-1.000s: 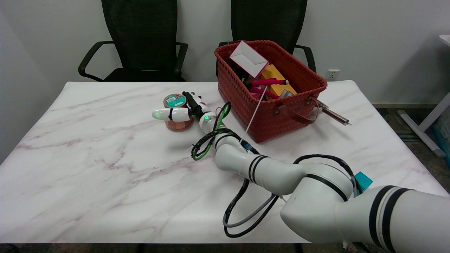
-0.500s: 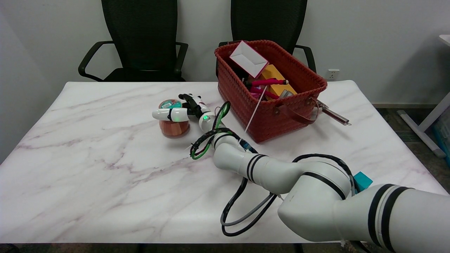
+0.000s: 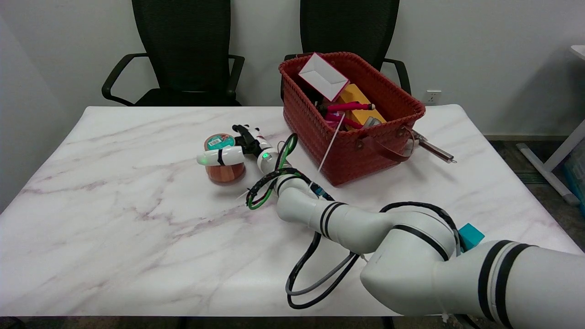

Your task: Pick up the wooden mortar.

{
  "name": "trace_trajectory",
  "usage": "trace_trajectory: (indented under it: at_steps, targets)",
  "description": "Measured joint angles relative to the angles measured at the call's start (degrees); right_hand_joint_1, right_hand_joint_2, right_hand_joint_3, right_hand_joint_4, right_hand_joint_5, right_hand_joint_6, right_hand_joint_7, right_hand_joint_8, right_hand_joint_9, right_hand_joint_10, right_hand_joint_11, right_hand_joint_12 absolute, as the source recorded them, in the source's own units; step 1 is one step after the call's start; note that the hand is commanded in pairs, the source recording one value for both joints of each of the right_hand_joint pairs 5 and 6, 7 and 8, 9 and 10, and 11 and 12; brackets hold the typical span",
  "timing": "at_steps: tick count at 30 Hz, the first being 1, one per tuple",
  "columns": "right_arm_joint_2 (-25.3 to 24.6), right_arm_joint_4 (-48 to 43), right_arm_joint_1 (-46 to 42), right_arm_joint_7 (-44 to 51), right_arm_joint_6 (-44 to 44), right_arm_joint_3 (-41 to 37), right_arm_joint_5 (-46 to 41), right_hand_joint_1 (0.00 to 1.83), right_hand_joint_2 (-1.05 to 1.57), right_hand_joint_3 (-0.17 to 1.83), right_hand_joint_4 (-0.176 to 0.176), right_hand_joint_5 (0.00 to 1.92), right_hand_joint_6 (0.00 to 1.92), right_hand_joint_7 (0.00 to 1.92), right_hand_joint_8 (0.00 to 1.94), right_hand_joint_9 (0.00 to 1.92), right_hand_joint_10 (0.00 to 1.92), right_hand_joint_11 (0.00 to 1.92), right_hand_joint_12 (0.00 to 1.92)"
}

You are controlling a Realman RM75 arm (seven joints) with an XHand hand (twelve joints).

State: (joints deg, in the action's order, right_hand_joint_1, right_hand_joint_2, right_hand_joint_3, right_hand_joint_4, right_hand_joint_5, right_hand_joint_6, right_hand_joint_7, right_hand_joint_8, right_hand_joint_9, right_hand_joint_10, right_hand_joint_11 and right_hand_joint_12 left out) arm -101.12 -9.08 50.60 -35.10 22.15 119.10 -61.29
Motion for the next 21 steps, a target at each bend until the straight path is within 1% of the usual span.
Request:
trace_trajectory:
  at_steps: [6,13,15,18,21]
  targets:
    - [0.2,-1.3,-1.1,0.2,-0.2,0.1,0.1,1.1,0.17,0.1,0.0,0.15,0.15,0.36,0.36,0.24,0.24,0.0,0.0]
    - [0.3,-2.4,-2.1,0.4,-0.2,0.2,0.0,1.07,0.27,0.01,0.0,0.2,0.2,0.39,0.39,0.24,0.24,0.0,0.0]
    - [0.2,-2.6,-2.2,0.4,-0.1,0.3,0.0,1.07,0.33,-0.02,0.0,0.21,0.21,0.41,0.41,0.24,0.24,0.0,0.0]
    - [0.2,-2.9,-2.5,0.4,0.2,0.2,-0.1,1.09,0.35,0.06,0.0,0.21,0.21,0.44,0.44,0.23,0.23,0.0,0.0]
    - [0.0,-3.2,-2.7,-0.1,0.6,0.2,-0.1,1.1,0.35,0.06,0.0,0.21,0.21,0.44,0.44,0.23,0.23,0.0,0.0]
